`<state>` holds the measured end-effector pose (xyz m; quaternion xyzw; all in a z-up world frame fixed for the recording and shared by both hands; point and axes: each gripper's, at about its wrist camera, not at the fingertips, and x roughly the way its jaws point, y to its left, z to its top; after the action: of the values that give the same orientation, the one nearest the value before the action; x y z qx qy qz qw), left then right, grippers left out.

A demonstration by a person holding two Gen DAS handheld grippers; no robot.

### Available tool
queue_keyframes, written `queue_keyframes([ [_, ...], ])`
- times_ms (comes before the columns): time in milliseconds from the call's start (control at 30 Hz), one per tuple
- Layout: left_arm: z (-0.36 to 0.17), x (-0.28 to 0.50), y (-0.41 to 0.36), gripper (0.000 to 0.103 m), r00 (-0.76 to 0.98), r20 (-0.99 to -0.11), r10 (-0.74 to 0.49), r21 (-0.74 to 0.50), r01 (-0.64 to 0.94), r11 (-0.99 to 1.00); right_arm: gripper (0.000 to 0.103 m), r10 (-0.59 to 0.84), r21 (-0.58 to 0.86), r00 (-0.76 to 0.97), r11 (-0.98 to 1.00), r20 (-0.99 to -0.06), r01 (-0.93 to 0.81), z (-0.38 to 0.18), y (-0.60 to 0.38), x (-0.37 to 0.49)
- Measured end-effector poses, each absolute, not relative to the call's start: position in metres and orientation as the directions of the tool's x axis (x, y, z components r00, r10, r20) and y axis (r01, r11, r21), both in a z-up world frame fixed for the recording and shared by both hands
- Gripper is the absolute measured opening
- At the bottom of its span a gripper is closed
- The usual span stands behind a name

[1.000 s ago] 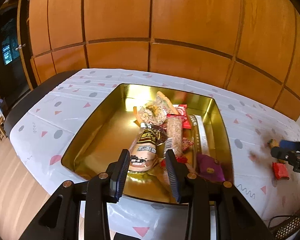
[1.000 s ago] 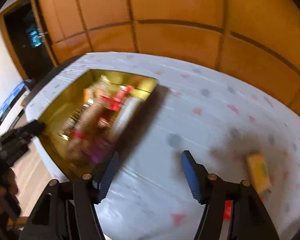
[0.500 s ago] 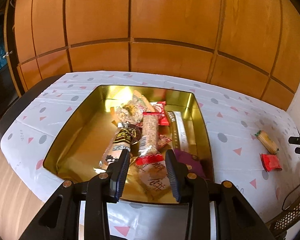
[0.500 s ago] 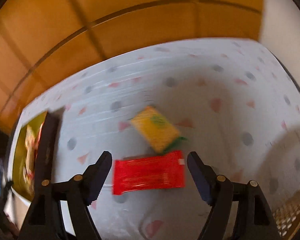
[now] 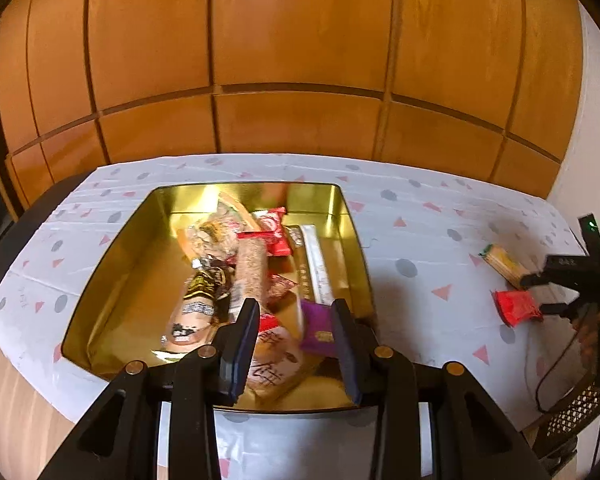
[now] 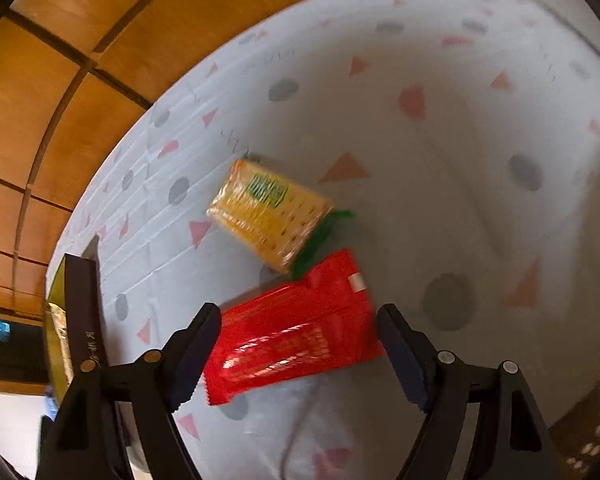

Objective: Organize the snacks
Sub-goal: 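Move both grippers back to the red packet and Weidan cracker pack, then grasp the red wrapped packet with the left gripper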

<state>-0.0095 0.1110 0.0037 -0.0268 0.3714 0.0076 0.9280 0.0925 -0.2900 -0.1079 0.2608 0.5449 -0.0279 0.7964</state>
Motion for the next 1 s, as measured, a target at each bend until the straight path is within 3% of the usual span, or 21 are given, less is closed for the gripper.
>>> queue_keyframes([
  [233,0.005,-0.007,0.093,0.037,0.715,-0.697,-0.048,-0.033,0.036,0.999,0.085,0.447,0.527,0.420,0.845,-0.790,0.091,-0.091,-0.246,0.119],
  [333,0.006,-0.006,0.079,0.037,0.711,-0.699,-0.084,-0.022,0.096,0.995,0.085,0.452,0.482,0.408,0.875,-0.793,-0.031,-0.071,-0.227,0.123],
  [433,0.005,-0.007,0.065,0.037,0.697,-0.705,-0.129,-0.020,0.162,0.987,0.085,0.370,0.371,0.448,0.924,-0.814,-0.088,-0.051,-0.228,0.124],
  [733,-0.008,0.004,0.007,0.040,0.610,-0.754,-0.244,0.031,0.404,0.914,0.086,0.158,0.221,0.489,0.973,-0.858,0.072,-0.044,-0.320,0.147],
  [867,-0.017,0.017,-0.025,0.041,0.535,-0.793,-0.291,0.048,0.531,0.846,0.086,0.229,0.355,0.471,0.914,-0.852,0.196,-0.062,-0.361,0.153],
  [1000,-0.021,0.025,-0.066,0.051,0.492,-0.808,-0.325,0.101,0.658,0.746,0.086,0.251,0.399,0.457,0.879,-0.853,0.261,-0.067,-0.371,0.158],
])
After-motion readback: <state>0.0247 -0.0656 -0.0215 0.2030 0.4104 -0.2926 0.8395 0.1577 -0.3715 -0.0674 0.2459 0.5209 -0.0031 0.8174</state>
